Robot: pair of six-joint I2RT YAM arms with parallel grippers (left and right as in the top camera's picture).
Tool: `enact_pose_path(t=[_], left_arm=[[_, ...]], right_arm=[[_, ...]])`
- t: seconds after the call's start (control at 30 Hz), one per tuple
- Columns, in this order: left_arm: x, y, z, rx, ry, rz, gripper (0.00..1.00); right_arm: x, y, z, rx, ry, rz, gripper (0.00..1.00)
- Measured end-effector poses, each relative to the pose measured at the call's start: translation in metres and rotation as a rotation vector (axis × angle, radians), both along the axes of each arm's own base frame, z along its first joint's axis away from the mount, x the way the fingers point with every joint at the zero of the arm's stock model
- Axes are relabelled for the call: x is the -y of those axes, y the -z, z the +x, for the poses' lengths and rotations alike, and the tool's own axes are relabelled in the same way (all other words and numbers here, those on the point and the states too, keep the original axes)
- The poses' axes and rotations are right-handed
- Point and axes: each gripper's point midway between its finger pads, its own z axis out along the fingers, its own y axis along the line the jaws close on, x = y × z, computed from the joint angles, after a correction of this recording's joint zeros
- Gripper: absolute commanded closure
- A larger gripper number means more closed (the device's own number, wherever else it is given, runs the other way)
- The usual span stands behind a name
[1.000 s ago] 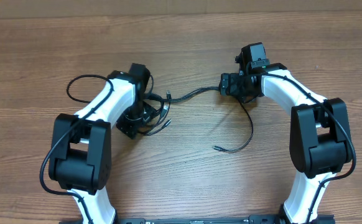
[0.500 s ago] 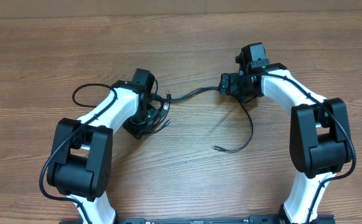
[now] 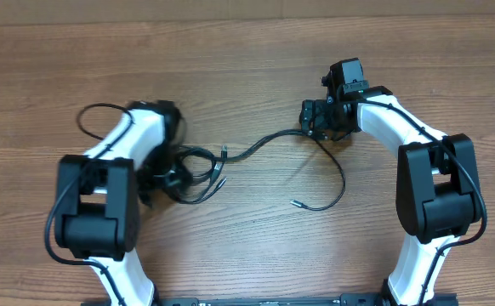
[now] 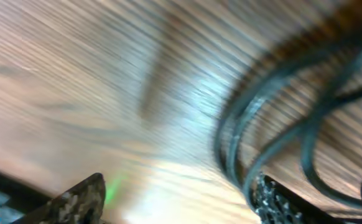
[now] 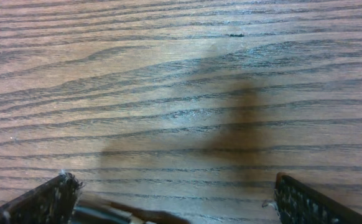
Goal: Untangle cables
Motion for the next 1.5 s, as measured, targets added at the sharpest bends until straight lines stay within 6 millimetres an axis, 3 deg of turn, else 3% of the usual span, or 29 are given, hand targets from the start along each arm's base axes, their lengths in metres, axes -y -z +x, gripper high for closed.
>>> enact_pose_path(t=[0.07, 0.23, 0.5, 0.57, 0.67, 0.77, 1.0, 1.13, 1.3, 1.5], left_arm=[[-0.014, -0.009, 0.007, 0.005, -0.001, 0.003, 0.15], [-0.034, -0.023, 0.016, 0.023, -0.050, -0.044, 0.25], [0.005, -0.023, 0.021, 0.042, -0.025, -0.243, 0.23], [0.016, -0.021, 0.022, 0.046, -0.001, -0.259, 0.23], [0.031, -0.019, 0.018, 0.037, 0.029, -0.271, 0.25], [0.040, -0.017, 0.015, 0.028, 0.042, -0.257, 0.32], [0.028, -0.011, 0.014, 0.033, -0.005, -0.117, 0.31], [0.023, -0.006, 0.019, 0.061, -0.027, -0.081, 0.31], [0.022, -0.005, 0.024, 0.082, -0.036, -0.073, 0.31], [0.026, 0.000, 0.024, 0.093, -0.031, -0.071, 0.27]], right_arm=[[0.000, 0.000, 0.000, 0.000, 0.000, 0.000, 0.00], [0.000, 0.000, 0.000, 0.000, 0.000, 0.000, 0.00], [-0.008, -0.002, 0.000, -0.004, -0.016, 0.045, 0.00], [-0.024, -0.008, -0.008, -0.041, -0.051, 0.136, 0.00], [-0.050, -0.018, -0.035, -0.178, -0.096, 0.300, 0.00], [-0.069, -0.035, -0.055, -0.282, -0.132, 0.434, 0.00], [-0.103, -0.074, -0.068, -0.325, -0.231, 0.679, 0.00], [-0.120, -0.084, -0.077, -0.344, -0.280, 0.744, 0.00], [-0.158, -0.090, -0.092, -0.343, -0.377, 0.768, 0.00], [-0.200, -0.081, -0.114, -0.400, -0.372, 0.693, 0.01]])
